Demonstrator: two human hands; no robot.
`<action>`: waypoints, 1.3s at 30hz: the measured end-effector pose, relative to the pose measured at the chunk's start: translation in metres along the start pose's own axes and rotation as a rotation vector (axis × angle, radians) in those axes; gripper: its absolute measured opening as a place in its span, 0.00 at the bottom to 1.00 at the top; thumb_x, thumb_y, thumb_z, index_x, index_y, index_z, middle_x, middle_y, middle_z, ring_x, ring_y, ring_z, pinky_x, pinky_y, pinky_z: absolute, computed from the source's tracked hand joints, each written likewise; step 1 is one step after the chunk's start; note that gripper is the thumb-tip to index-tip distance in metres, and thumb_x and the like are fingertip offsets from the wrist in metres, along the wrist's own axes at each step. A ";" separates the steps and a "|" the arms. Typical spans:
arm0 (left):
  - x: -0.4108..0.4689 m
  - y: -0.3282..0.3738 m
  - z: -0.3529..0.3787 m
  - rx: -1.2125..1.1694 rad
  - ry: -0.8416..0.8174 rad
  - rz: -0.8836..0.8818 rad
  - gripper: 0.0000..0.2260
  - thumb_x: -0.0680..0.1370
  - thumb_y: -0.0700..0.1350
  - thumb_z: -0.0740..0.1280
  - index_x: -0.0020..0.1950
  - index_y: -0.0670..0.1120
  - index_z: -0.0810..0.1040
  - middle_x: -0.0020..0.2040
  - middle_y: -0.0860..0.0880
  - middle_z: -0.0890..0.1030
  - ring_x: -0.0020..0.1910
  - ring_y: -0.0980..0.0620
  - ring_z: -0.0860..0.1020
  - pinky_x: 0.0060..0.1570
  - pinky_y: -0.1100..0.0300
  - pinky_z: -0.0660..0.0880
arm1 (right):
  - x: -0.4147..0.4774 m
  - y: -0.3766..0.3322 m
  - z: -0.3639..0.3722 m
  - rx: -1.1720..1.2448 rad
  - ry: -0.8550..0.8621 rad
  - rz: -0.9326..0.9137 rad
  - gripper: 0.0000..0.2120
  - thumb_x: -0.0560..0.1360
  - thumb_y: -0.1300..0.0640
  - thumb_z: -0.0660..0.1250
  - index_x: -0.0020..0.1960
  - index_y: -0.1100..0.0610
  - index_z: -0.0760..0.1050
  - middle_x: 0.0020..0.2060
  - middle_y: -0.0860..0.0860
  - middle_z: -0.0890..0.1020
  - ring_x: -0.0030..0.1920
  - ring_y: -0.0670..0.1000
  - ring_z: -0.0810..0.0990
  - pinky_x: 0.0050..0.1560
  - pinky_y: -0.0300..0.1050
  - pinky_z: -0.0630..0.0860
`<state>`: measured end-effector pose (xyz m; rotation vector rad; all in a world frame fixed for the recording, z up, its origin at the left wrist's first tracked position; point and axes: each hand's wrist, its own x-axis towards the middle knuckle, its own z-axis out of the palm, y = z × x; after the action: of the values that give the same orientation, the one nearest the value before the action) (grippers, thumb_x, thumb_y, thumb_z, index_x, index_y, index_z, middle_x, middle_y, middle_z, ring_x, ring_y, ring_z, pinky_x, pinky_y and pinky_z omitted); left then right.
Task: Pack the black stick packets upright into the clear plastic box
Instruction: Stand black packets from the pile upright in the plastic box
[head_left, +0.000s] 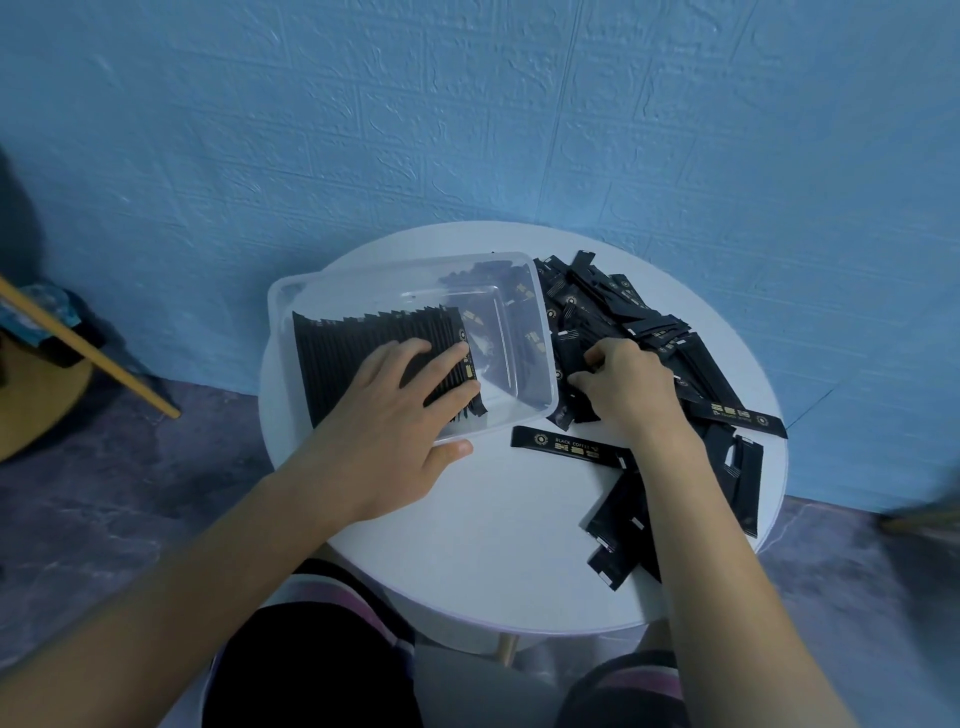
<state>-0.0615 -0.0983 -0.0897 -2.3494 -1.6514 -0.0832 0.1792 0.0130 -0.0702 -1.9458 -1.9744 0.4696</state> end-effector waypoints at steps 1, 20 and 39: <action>0.000 0.000 0.000 0.001 -0.001 0.000 0.28 0.81 0.62 0.53 0.73 0.49 0.74 0.78 0.46 0.66 0.72 0.38 0.67 0.74 0.39 0.60 | 0.000 -0.001 0.000 0.002 0.000 0.001 0.12 0.76 0.52 0.72 0.57 0.55 0.79 0.52 0.55 0.83 0.53 0.59 0.79 0.47 0.45 0.66; 0.001 0.001 -0.001 -0.004 0.011 -0.010 0.27 0.80 0.62 0.53 0.73 0.49 0.74 0.78 0.46 0.67 0.72 0.38 0.66 0.74 0.40 0.59 | -0.018 -0.007 -0.035 0.343 0.158 -0.076 0.07 0.76 0.54 0.65 0.40 0.54 0.72 0.32 0.49 0.76 0.39 0.60 0.77 0.40 0.49 0.73; 0.001 0.010 0.002 0.042 0.042 -0.015 0.27 0.80 0.60 0.56 0.72 0.47 0.75 0.78 0.44 0.67 0.72 0.36 0.66 0.75 0.38 0.58 | -0.045 -0.080 0.028 -0.046 0.165 -0.324 0.08 0.81 0.55 0.61 0.57 0.57 0.72 0.47 0.60 0.83 0.49 0.66 0.80 0.40 0.50 0.67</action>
<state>-0.0523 -0.1002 -0.0937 -2.2893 -1.6350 -0.0993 0.0954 -0.0332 -0.0594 -1.5880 -2.1506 0.1760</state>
